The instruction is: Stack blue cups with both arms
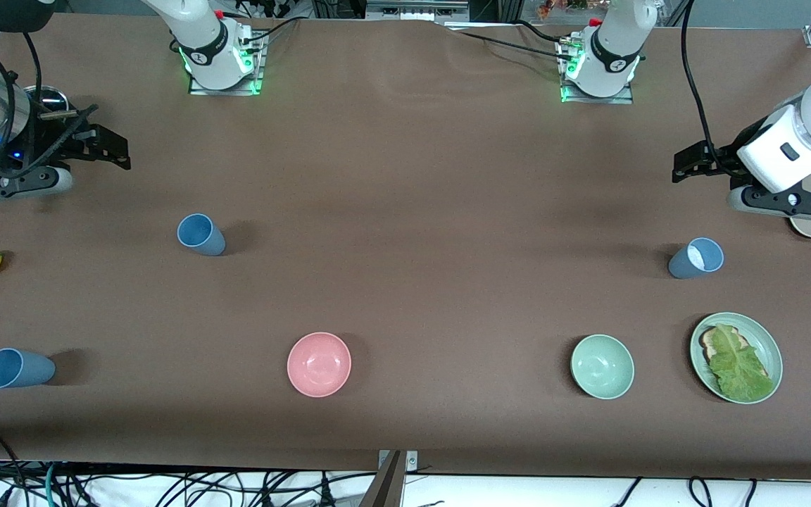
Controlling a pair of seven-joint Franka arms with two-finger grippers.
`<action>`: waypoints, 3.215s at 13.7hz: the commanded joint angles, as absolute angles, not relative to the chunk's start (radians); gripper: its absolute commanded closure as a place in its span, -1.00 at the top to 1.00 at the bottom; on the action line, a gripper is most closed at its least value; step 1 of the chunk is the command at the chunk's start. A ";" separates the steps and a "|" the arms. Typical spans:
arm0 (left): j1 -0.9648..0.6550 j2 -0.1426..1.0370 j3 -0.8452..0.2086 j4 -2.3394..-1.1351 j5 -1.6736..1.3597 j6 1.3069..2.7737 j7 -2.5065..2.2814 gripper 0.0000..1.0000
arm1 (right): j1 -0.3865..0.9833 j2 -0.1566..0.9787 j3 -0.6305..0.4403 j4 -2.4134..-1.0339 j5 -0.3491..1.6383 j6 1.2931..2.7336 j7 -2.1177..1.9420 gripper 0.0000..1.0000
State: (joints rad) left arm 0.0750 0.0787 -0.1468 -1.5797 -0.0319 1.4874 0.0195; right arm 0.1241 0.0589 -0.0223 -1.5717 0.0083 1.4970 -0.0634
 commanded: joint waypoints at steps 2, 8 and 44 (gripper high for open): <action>0.083 0.080 -0.146 -1.565 -0.006 1.479 0.015 1.00 | 0.121 0.060 -0.020 -1.554 0.026 1.483 -0.078 1.00; 0.080 0.097 -0.149 -1.565 -0.006 1.488 0.015 1.00 | 0.121 0.060 -0.020 -1.568 0.026 1.485 -0.078 1.00; 0.074 0.092 -0.153 -1.572 -0.006 1.473 0.015 1.00 | 0.110 0.301 -0.097 -2.112 0.005 2.292 -0.132 0.99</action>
State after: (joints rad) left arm 0.0736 0.0898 -0.1487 -1.5797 -0.0319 1.4870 0.0195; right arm 0.1184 0.2874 -0.0978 -2.1124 0.0058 2.2665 -0.1166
